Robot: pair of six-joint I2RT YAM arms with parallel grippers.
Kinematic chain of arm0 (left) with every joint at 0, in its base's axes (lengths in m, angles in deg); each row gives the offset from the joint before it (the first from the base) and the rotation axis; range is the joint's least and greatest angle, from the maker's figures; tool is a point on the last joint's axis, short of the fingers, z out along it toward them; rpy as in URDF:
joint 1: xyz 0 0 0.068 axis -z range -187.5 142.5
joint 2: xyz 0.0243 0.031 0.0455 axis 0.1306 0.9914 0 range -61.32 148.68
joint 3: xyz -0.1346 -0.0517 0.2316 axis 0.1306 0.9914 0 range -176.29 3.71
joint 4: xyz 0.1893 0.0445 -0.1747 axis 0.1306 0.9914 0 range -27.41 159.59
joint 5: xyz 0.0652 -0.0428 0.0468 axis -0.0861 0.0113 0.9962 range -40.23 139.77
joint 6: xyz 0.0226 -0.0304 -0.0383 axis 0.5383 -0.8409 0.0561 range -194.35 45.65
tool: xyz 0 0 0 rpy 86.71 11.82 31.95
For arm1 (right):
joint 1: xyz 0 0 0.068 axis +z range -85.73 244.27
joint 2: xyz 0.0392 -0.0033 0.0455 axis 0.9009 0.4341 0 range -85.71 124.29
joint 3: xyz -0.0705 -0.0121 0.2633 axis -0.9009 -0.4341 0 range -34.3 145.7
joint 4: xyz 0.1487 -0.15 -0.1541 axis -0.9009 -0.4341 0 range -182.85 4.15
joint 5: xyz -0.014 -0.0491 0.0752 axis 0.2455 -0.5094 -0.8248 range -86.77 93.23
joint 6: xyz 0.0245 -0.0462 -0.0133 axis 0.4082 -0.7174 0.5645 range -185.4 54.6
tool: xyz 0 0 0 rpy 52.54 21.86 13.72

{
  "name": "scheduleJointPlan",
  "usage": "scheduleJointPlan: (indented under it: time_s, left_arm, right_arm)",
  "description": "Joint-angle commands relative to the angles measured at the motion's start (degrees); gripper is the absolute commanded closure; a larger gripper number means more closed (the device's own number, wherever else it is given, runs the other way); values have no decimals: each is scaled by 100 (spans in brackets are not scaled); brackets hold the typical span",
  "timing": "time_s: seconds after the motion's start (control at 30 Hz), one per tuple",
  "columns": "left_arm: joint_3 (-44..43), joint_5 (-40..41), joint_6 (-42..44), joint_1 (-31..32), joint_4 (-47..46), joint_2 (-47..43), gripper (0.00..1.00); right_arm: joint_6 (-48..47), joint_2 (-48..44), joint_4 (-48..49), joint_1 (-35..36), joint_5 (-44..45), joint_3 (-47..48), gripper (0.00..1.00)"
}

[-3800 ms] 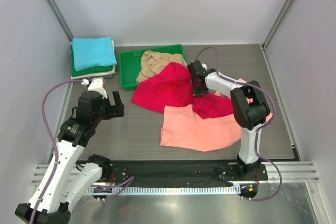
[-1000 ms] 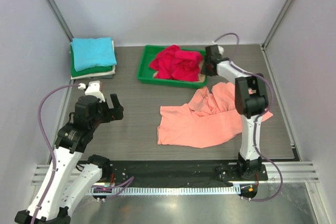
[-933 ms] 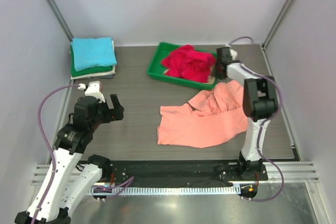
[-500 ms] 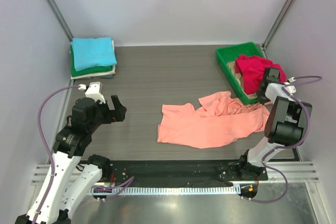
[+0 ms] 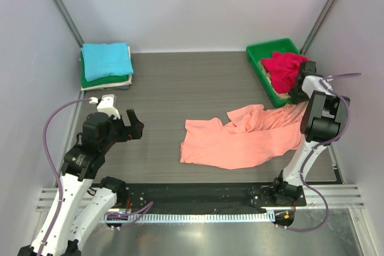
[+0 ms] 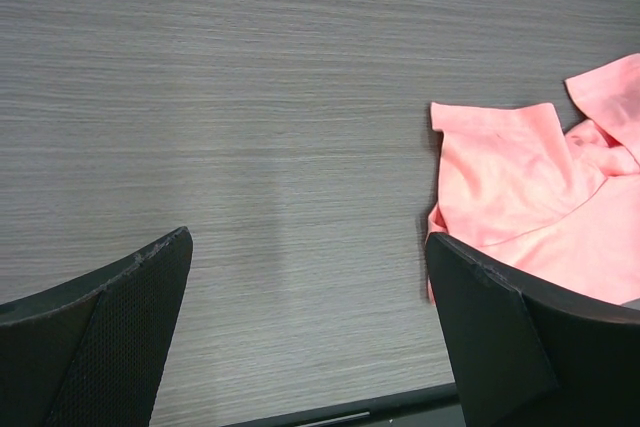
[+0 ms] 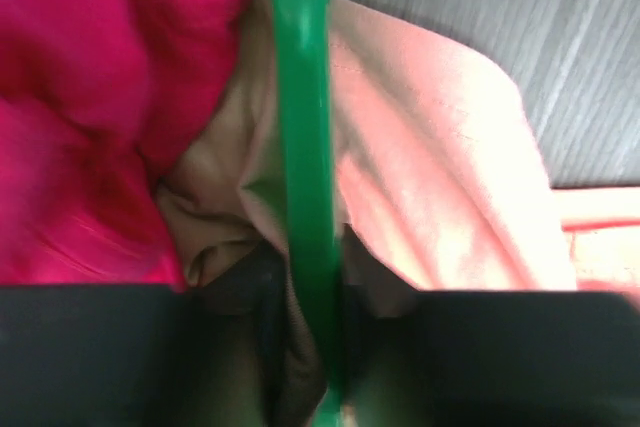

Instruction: Fold and stack the t-shirts

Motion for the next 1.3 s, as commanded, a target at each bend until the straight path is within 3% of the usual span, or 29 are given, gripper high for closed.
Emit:
scheduleJointPlan:
  time_s: [0.0, 0.07, 0.1, 0.13, 0.23, 0.37, 0.6, 0.73, 0.77, 0.9, 1.03, 1.13, 1.27]
  left_arm:
    - [-6, 156, -17, 1, -172, 28, 0]
    - [-7, 157, -17, -7, -171, 124, 0]
    - [-15, 148, -26, 1, -180, 177, 0]
    - [-50, 139, -17, 1, -172, 247, 0]
    - [-112, 113, -139, 1, -163, 747, 0]
    - [-25, -613, -762, 27, -469, 1547, 3]
    - [-59, -643, -1528, 1055, -2104, 3269, 3]
    - [-462, -1011, -1923, 1240, -2842, 4728, 6]
    - [-524, -1065, -2046, 1267, -2974, 5261, 9]
    - [-849, -1118, -2381, 1582, -3598, 6258, 14]
    - [-1193, -995, -2565, 1776, -3757, 6997, 15]
    - [-1246, -1021, -2706, 1829, -3950, 7314, 21]
    - [-1228, -1197, -2733, 1856, -4083, 7420, 41]
  right_arm:
    - [338, 463, 939, -21, -344, 953, 67]
    - [-127, 509, 939, -21, -676, 1147, 34]
    - [-294, 413, 930, -21, -774, 1131, 8]
    - [-435, 316, 930, -12, -836, 1078, 1]
    - [-910, -297, 939, 41, -714, 613, 0]
    - [-1744, -1081, 1000, 50, -521, -125, 0]
    - [-2361, -2399, 781, 76, -397, -855, 0]
    - [-2852, -3111, 982, 540, -959, -1269, 0]
    - [-2949, -3191, 983, 959, -907, -1304, 0]
    - [-3082, -3359, 746, 1823, -793, -1217, 0]
    - [-3065, -3402, 658, 2246, -872, -1234, 1]
    - [-3108, -3394, 649, 2422, -916, -1365, 1]
    - [-3170, -3359, 658, 2546, -907, -1611, 1]
